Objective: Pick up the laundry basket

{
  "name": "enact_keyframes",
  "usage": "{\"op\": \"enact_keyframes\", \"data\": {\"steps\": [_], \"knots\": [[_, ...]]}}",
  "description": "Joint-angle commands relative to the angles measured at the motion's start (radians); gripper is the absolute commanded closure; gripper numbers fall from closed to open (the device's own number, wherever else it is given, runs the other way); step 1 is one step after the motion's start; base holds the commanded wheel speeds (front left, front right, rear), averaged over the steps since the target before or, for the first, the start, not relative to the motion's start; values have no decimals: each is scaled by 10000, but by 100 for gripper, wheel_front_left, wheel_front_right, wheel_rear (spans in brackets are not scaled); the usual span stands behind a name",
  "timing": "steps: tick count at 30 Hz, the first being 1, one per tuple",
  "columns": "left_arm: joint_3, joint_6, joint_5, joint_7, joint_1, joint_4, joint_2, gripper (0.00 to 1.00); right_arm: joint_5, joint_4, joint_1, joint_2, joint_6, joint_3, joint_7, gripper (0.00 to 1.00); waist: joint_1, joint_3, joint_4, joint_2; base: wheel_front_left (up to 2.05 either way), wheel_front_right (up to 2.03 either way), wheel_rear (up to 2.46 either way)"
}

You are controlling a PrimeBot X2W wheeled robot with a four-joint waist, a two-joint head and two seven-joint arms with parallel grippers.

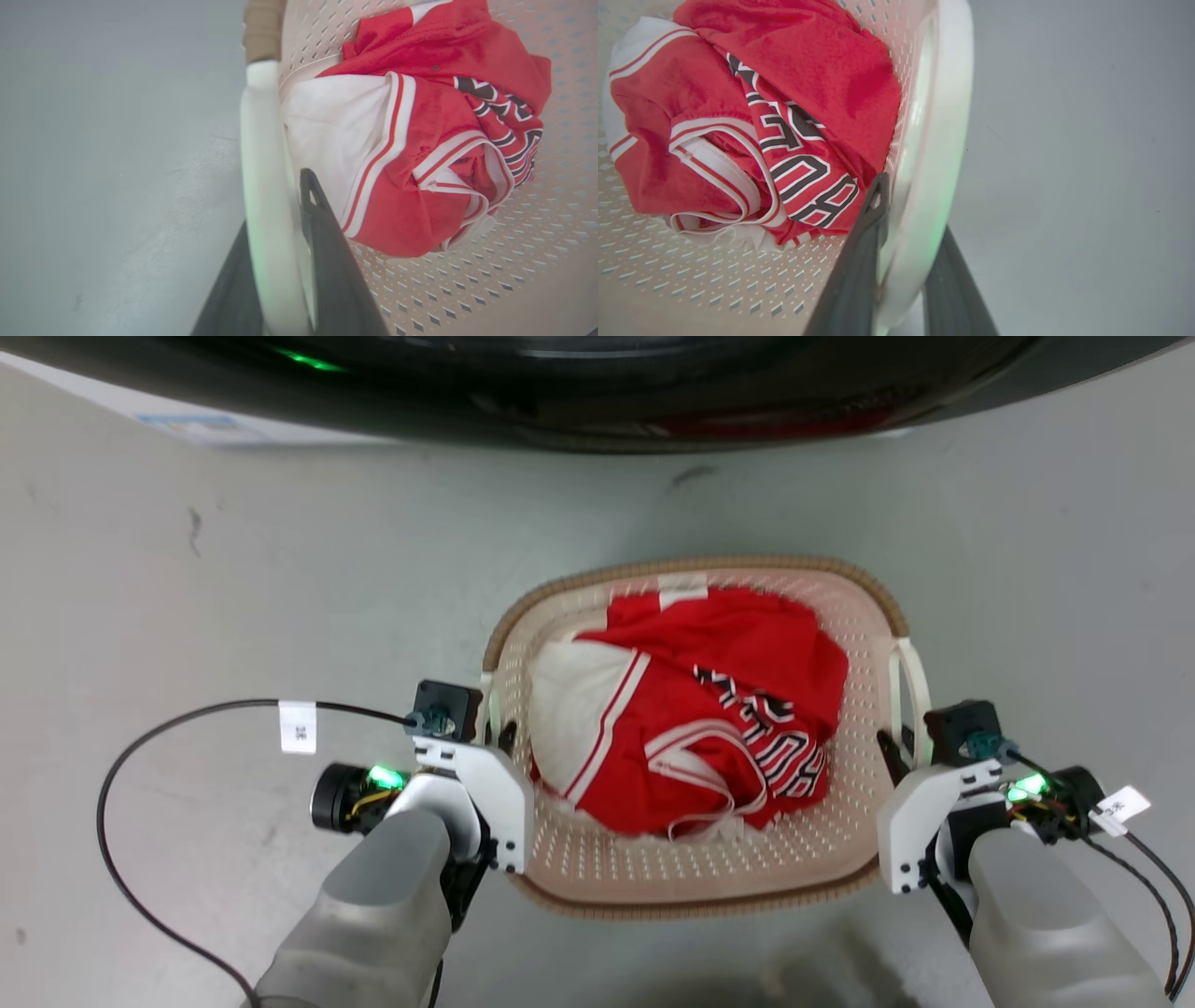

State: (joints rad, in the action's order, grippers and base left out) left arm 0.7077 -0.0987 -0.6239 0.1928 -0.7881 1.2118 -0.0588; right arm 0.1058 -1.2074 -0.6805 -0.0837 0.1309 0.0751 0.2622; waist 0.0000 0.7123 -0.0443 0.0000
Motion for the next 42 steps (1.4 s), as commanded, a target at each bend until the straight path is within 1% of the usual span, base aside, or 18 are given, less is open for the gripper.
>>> {"op": "enact_keyframes", "data": {"steps": [1,9,18,22,24,25,30,38,42], "knots": [[144,-222,-8,-79,156,-41,154,100,-3,-13,8,84,-3,99,43,100,0,-477,40,0,0,0,0],[397,-342,-779,-885,626,227,162,100,-421,-630,191,221,-3,710,-81,100,0,-1872,123,0,0,0,0],[566,-396,-1355,-1870,1005,483,139,100,-1249,-775,446,347,-2,1797,-1086,100,0,-3351,205,0,0,0,0],[722,-382,-1581,-2358,1146,407,33,100,-1733,-775,561,381,-2,2383,-1483,100,0,-3925,266,0,0,0,0],[798,-381,-1727,-2656,1232,339,-43,100,-2015,-778,647,383,-2,2689,-1717,100,0,-4191,279,0,0,0,0],[938,-375,-1927,-3092,1339,218,-179,100,-2401,-784,691,372,-2,3176,-2094,100,0,-4560,263,0,0,0,0],[1195,-373,-2291,-3773,1552,-20,-321,100,-3176,-755,794,386,-2,4007,-2740,100,0,-5164,281,0,0,0,0],[1634,-372,-2761,-4509,2033,-172,-571,100,-4643,-303,1327,394,12,5396,-4120,100,0,-6285,171,0,0,0,0],[1785,-373,-3055,-4936,2216,-286,-648,100,-5378,42,1463,283,14,6068,-4657,100,0,-6653,66,0,0,0,0]]}}
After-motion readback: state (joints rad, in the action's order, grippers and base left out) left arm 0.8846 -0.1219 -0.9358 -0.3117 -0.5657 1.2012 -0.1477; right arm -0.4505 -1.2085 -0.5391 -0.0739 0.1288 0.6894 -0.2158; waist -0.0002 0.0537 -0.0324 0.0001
